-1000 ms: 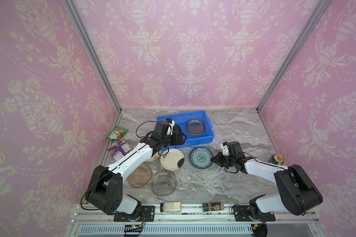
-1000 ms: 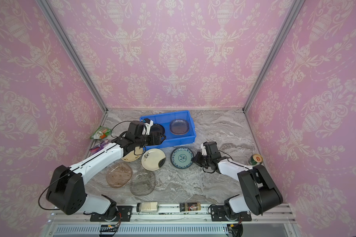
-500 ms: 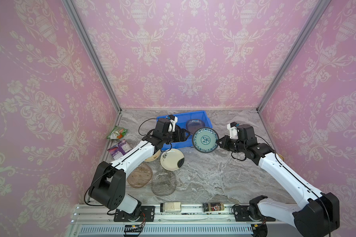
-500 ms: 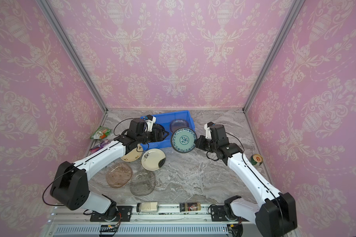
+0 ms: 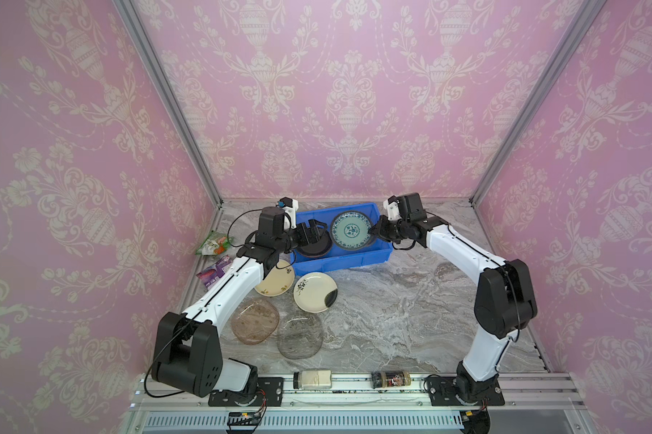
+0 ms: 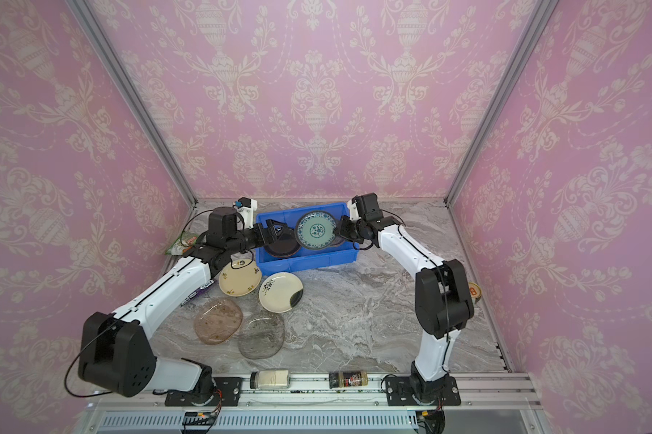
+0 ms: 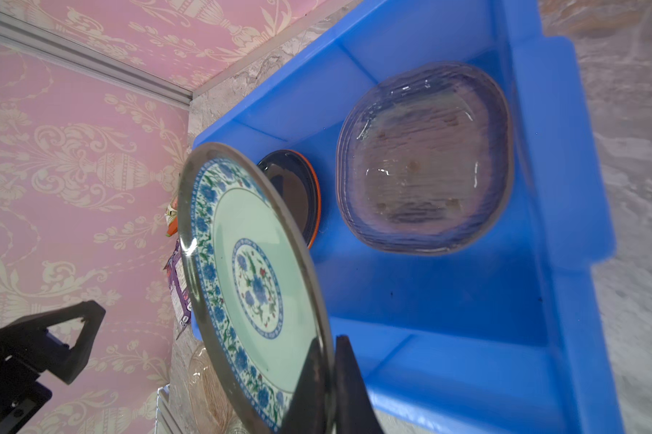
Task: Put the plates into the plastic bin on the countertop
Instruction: 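Close the left gripper on the blue-and-white plate rim while the right gripper holds it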
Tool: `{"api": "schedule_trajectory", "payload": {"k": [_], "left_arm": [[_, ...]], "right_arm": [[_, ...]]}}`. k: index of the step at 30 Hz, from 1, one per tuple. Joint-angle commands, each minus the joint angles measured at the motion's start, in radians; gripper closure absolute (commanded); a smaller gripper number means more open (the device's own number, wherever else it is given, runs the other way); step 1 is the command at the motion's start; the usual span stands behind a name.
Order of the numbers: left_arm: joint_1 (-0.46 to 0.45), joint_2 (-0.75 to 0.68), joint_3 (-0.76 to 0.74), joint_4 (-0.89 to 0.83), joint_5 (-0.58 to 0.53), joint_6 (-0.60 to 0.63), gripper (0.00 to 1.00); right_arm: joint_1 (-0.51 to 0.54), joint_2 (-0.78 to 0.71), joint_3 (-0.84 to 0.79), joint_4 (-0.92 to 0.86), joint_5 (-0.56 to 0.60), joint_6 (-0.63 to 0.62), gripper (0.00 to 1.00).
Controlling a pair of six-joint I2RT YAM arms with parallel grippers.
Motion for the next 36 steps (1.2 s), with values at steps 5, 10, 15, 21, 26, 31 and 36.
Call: {"api": "schedule_trajectory", "payload": {"k": [5,10,15,21,26,31,36], "left_arm": [[0.033,0.007,-0.051,0.01,0.009,-0.048,0.06],[0.039,0.004,-0.076,0.023,0.001,-0.054,0.06],[0.039,0.003,-0.089,0.035,-0.006,-0.059,0.06],[0.04,-0.008,-0.095,0.02,-0.021,-0.045,0.06],[0.042,-0.009,-0.104,0.02,-0.023,-0.046,0.06],[0.044,-0.014,-0.11,0.01,-0.026,-0.036,0.05],[0.043,-0.016,-0.112,0.002,-0.028,-0.032,0.05]], "right_arm": [[0.058,0.212,0.253,0.002,-0.055,0.059,1.0],[0.081,0.343,0.372,-0.021,-0.063,0.087,1.0],[0.105,0.445,0.459,-0.04,-0.051,0.109,1.0],[0.131,0.514,0.51,-0.055,-0.043,0.111,1.0],[0.147,0.542,0.533,-0.054,-0.04,0.118,1.0],[0.162,0.57,0.57,-0.077,-0.041,0.119,1.0],[0.173,0.573,0.594,-0.101,-0.03,0.108,0.78]]}}
